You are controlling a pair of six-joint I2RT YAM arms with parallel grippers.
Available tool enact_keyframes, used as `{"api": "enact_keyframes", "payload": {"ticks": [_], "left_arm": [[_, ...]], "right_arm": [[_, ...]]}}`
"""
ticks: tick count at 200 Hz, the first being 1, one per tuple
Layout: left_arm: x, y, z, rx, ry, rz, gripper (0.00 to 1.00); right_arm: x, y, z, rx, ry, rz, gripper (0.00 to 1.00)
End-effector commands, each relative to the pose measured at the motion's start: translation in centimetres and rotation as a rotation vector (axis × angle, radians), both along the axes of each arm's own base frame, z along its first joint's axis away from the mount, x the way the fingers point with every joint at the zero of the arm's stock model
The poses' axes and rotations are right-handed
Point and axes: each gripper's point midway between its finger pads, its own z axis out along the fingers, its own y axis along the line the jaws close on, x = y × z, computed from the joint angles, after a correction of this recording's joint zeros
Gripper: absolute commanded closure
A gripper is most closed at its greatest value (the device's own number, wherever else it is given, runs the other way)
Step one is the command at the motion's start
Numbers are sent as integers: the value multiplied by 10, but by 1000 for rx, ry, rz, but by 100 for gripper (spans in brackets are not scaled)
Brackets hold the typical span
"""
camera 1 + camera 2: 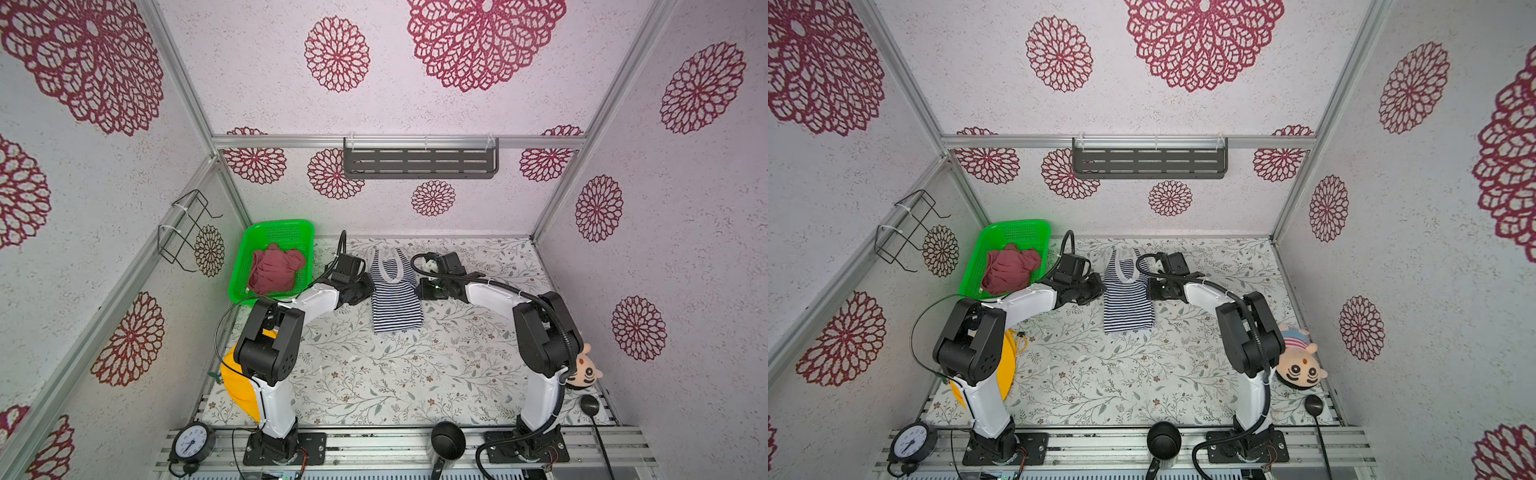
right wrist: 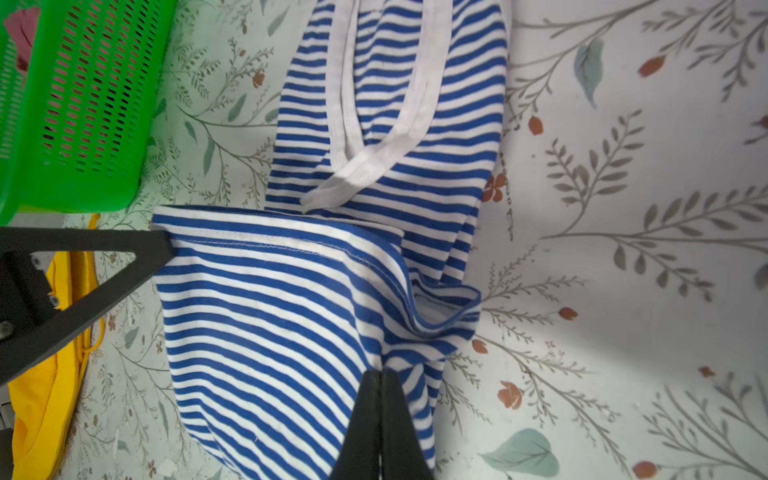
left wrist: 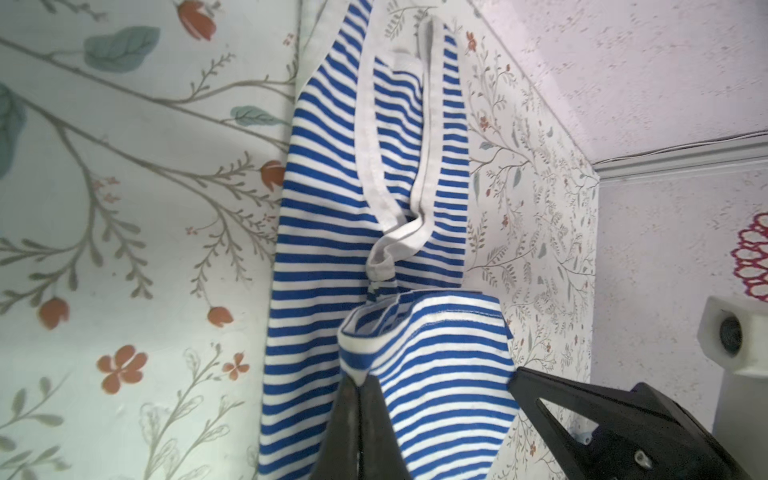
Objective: Fold and stack the tank tops
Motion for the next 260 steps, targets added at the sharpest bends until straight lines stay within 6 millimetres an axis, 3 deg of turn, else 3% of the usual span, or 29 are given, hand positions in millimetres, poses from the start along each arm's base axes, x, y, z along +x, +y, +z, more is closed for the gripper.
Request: {"api": "enact_keyframes", "payload": {"ticks": [1, 26, 30, 52, 99, 138, 162, 171, 185, 187, 199, 219, 232, 250, 253, 260], "left_arm": [[10, -5, 6, -2, -47, -13, 100], [22, -9, 1, -12, -66, -12, 100], [23, -9, -16, -3, -39, -12, 100], [32, -6, -33, -2, -24, 5, 100], [33, 15, -55, 38, 17, 73, 100], [32, 24, -51, 50, 7, 92, 100], [34, 21, -35, 42, -30, 72, 53], [34, 20, -25, 42, -45, 67, 47], [31, 18, -14, 44, -58, 64, 45], [31, 17, 0, 35, -82, 64, 45], [26, 7, 13, 18, -93, 54, 45], [12, -21, 9, -35, -74, 29, 48], [6, -30, -4, -61, -45, 41, 50], [2, -29, -20, -87, -14, 84, 52], [0, -27, -37, -78, 15, 95, 53], [-1, -25, -46, -79, 28, 114, 53]], "right_arm": [[10, -4, 24, 42, -50, -34, 100], [18, -3, 13, 45, -36, -43, 100], [19, -4, 10, 46, -32, -46, 100], [25, -4, -6, 48, -4, -50, 100], [33, 2, -27, 52, 30, -24, 100], [32, -5, -13, 43, 0, -31, 99], [29, -13, 9, 20, -45, -43, 75], [27, -17, 17, 14, -58, -54, 69], [22, -18, 28, 33, -72, -71, 65], [21, -17, 29, 39, -72, -71, 65], [12, -7, 33, 84, -68, -56, 65], [2, 12, 25, 121, -43, -40, 72], [0, 18, 13, 143, -11, -46, 79], [3, 22, 0, 174, 14, -66, 87], [4, 21, -3, 175, 17, -71, 88], [6, 20, -8, 178, 26, -84, 90]]}}
